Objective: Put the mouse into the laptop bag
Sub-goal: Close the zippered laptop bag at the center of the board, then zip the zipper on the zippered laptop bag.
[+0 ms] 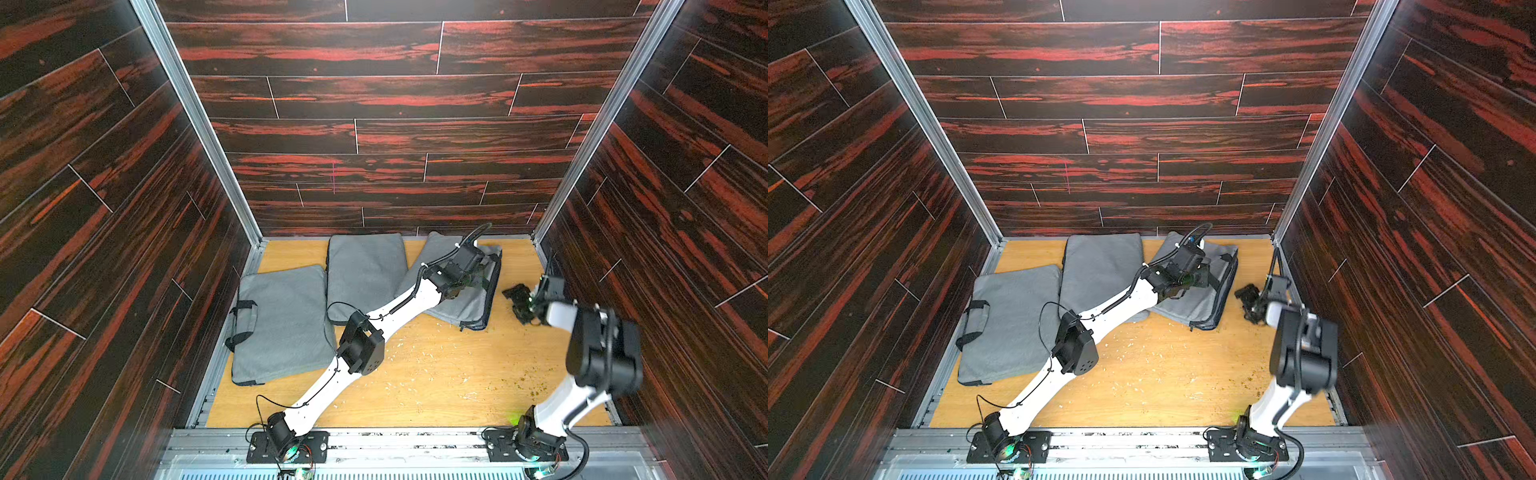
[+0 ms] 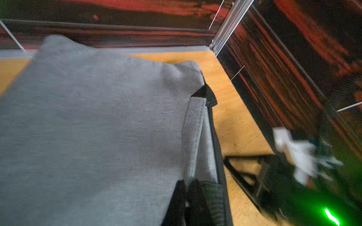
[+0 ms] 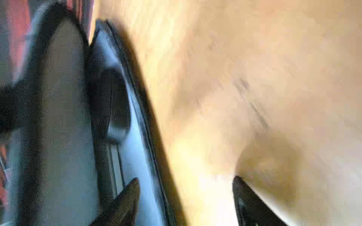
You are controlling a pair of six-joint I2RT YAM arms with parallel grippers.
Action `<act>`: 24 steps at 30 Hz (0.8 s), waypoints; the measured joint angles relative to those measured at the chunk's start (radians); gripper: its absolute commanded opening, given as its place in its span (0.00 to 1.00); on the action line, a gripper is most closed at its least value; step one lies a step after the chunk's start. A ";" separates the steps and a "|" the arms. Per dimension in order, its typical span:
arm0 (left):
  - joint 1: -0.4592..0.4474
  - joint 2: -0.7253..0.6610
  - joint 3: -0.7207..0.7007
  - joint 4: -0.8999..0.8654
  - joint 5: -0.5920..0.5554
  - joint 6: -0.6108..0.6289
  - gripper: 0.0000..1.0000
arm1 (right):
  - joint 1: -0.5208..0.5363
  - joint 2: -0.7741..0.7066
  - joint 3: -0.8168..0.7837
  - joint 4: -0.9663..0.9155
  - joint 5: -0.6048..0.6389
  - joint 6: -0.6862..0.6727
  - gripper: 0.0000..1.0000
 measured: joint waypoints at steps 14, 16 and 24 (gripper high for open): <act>-0.004 -0.488 -1.036 0.458 -0.027 -0.136 0.94 | 0.354 -0.375 -0.237 -0.053 0.209 -0.003 0.67; -0.004 -0.618 -1.232 0.566 -0.074 -0.161 0.94 | 0.441 -0.413 -0.237 -0.090 0.279 0.002 0.67; 0.005 -0.835 -1.522 0.776 -0.163 -0.220 0.94 | 0.647 -0.479 -0.234 -0.204 0.491 0.052 0.57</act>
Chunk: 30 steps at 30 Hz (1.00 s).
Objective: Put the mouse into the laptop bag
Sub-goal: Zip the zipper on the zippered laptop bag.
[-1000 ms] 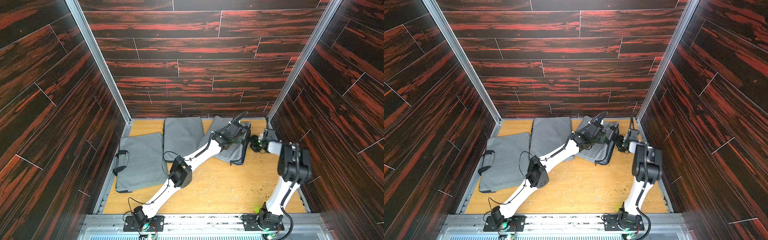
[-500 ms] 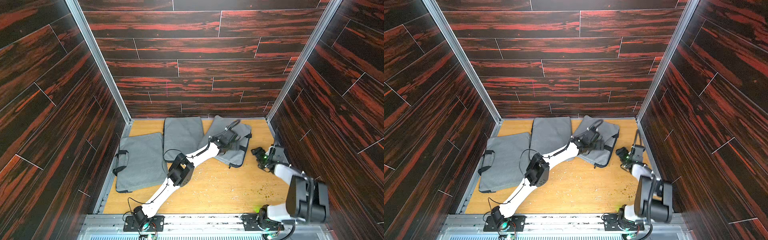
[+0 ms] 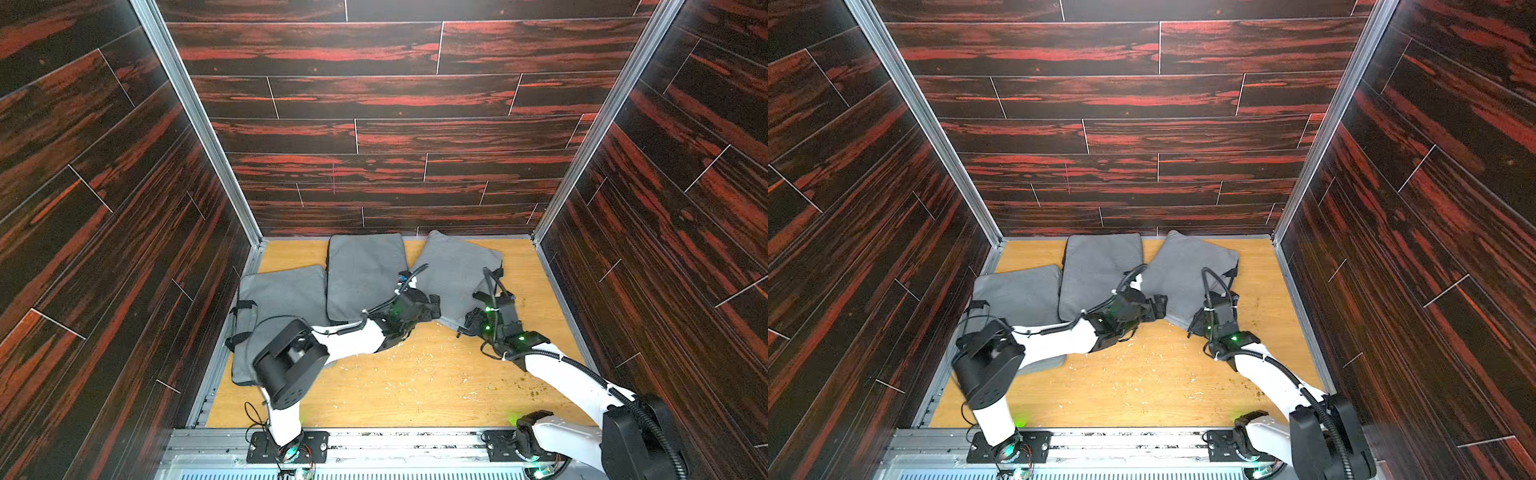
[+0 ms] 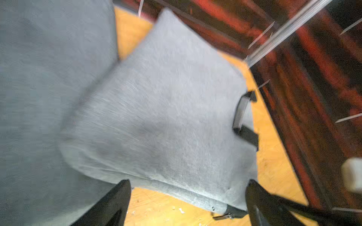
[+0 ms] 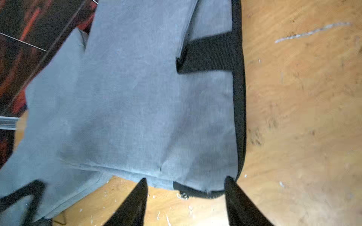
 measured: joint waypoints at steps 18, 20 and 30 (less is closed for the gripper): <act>0.000 -0.142 -0.166 0.110 -0.095 -0.090 0.94 | 0.002 0.261 0.033 0.069 0.013 0.019 0.40; 0.000 -0.163 -0.181 0.115 -0.106 -0.094 0.94 | 0.002 0.260 0.040 0.059 0.017 0.015 0.42; 0.000 -0.279 -0.267 0.134 -0.189 -0.100 0.94 | 0.203 0.095 0.046 -0.116 0.190 0.087 0.50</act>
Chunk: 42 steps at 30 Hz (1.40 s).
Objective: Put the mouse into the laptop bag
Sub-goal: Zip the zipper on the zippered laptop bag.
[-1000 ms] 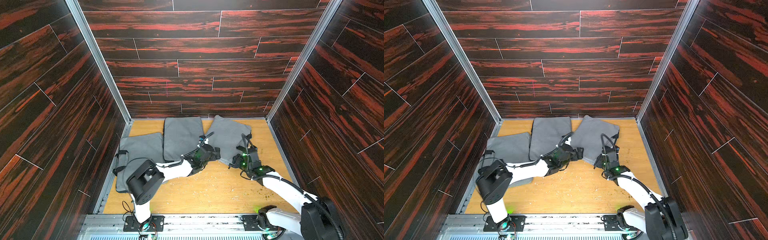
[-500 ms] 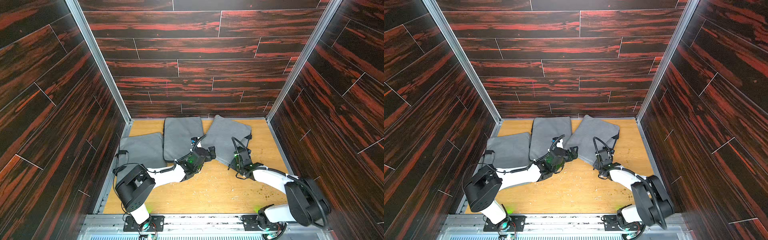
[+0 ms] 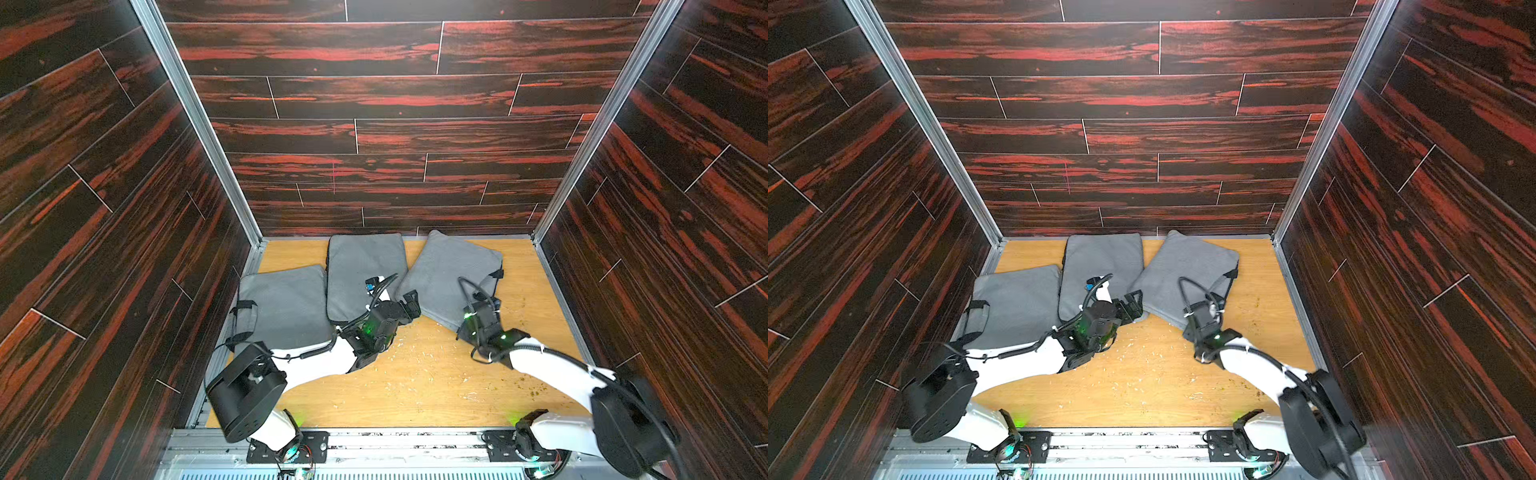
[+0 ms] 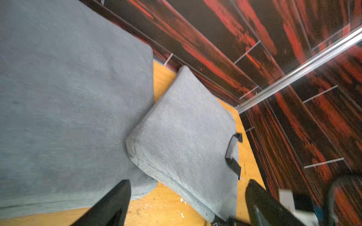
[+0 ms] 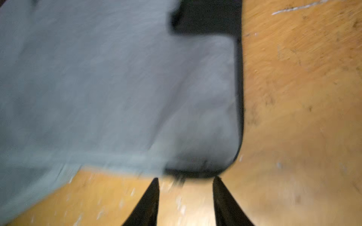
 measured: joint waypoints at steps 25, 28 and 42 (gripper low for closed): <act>0.000 -0.193 -0.147 -0.006 -0.071 -0.030 0.95 | 0.188 0.444 0.242 -0.290 0.254 0.380 0.51; 0.000 -0.204 -0.152 -0.006 -0.075 -0.030 0.95 | 0.173 0.477 0.271 -0.293 0.275 0.388 0.50; 0.001 -0.208 -0.155 -0.009 -0.082 -0.031 0.95 | 0.158 0.537 0.314 -0.274 0.330 0.409 0.34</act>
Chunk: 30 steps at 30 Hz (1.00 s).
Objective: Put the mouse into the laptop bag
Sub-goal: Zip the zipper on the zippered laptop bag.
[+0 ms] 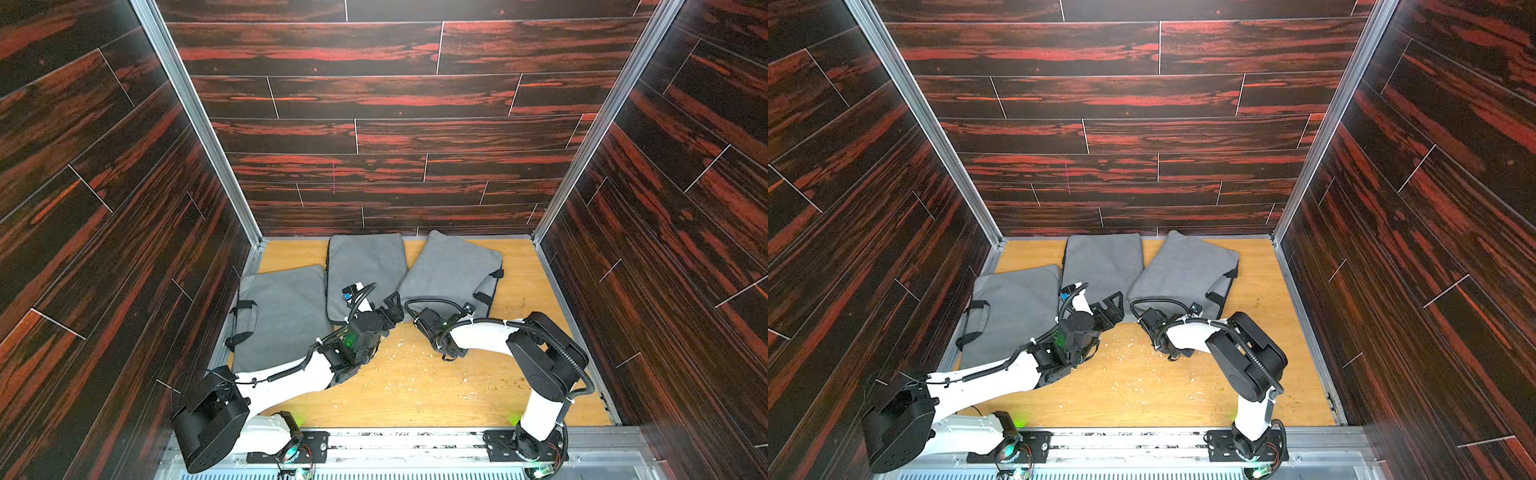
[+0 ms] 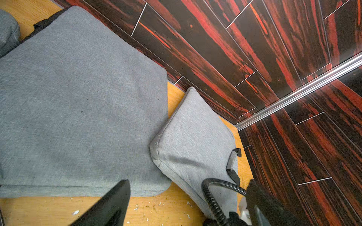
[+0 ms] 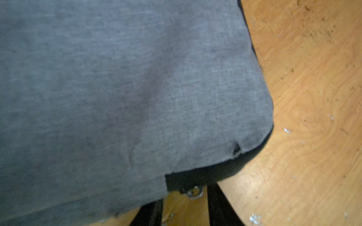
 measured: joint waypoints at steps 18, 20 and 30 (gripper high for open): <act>0.000 0.026 0.003 0.004 0.032 -0.020 0.95 | -0.006 -0.079 -0.108 0.161 -0.040 -0.096 0.00; 0.000 0.053 0.010 0.009 0.050 -0.031 0.95 | -0.006 -0.117 -0.142 0.195 -0.080 -0.129 0.00; 0.000 0.307 0.100 0.105 0.245 -0.179 0.93 | -0.012 -0.307 -0.308 0.331 -0.302 -0.314 0.00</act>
